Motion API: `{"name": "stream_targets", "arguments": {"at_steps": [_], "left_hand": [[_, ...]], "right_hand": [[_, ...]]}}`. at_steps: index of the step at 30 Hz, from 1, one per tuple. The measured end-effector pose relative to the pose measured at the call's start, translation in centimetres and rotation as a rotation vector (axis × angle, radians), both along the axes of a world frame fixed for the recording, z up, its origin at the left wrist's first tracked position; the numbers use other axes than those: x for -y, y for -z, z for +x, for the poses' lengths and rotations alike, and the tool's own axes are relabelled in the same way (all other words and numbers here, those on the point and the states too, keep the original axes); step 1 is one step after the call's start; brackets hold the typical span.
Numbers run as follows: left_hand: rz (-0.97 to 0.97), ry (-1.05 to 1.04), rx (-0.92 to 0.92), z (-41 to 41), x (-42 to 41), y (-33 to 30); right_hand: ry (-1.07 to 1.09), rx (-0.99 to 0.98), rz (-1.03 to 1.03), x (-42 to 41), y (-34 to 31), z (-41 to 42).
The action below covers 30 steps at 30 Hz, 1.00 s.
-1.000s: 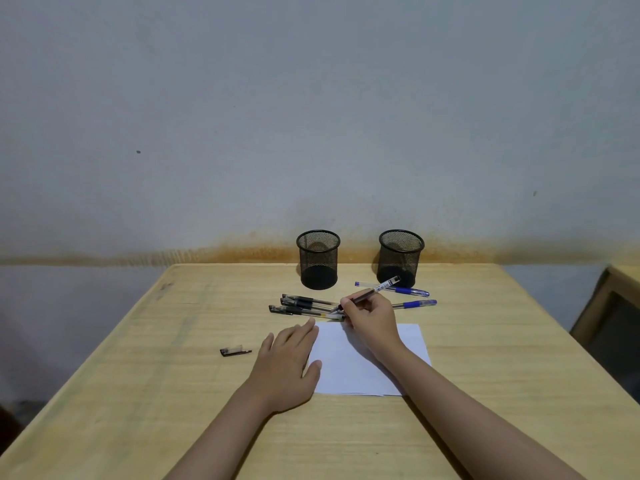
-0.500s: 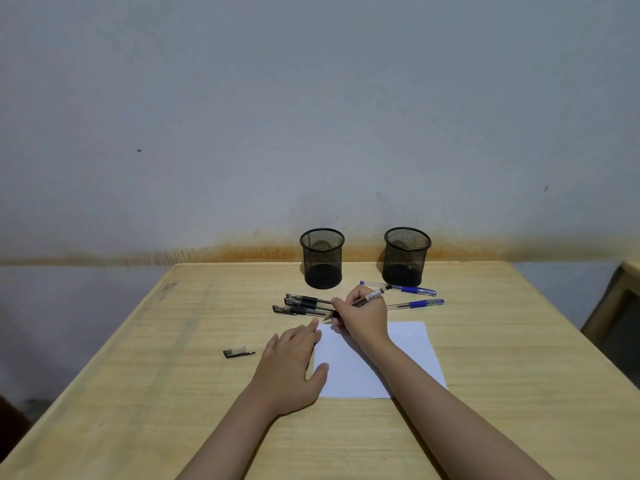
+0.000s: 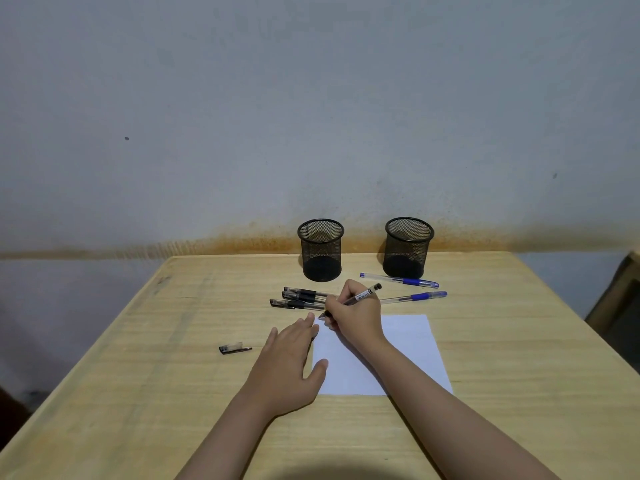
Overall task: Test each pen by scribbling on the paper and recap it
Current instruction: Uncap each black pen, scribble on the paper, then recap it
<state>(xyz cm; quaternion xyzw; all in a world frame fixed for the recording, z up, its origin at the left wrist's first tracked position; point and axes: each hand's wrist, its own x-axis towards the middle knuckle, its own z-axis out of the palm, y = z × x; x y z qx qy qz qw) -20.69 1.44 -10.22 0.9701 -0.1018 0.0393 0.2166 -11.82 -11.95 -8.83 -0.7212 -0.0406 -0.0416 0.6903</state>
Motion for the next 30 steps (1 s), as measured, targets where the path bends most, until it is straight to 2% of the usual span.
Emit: {"name": "stream_targets", "arguments": {"at_steps": [5, 30], "left_hand": [[0.004, -0.005, 0.0, -0.04, 0.06, -0.05], [0.001, -0.017, -0.012, -0.09, 0.15, -0.35]], "right_hand": [[-0.044, -0.01, -0.022, 0.01, -0.19, -0.05], [0.02, -0.013, -0.047, 0.05, -0.35, -0.16]]}}
